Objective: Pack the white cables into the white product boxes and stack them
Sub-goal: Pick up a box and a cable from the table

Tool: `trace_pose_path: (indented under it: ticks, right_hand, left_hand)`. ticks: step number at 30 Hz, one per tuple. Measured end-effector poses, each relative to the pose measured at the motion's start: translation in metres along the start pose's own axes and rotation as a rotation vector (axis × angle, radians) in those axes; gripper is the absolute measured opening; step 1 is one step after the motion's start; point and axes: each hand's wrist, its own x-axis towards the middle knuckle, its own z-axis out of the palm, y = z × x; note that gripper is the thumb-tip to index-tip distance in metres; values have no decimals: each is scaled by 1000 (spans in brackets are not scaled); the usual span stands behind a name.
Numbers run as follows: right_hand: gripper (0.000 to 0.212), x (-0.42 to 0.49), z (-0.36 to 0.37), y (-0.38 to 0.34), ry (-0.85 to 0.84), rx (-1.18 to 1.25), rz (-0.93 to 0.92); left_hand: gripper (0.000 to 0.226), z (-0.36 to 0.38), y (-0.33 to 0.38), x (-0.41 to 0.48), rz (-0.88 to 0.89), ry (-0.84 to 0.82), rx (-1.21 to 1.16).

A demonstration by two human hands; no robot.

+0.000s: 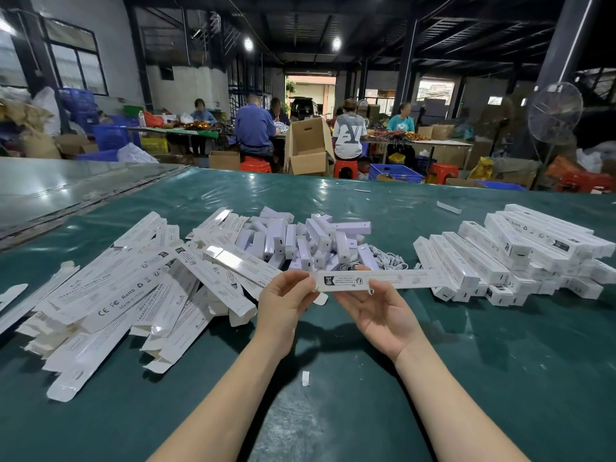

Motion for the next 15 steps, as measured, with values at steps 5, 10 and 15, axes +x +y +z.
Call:
trace_pose_path:
  ticks: [5,10,15]
  right_hand:
    - [58,0,0,3,19,-6,-20]
    - [17,1,0,4,23,-74,-46]
    - [24,2,0,4,56,-22,-104]
  left_hand:
    - [17,-2,-3,1,13,18,64]
    - [5,-1,-7,-2,44,84,158]
    - [21,15,-6,-16,102,56,291]
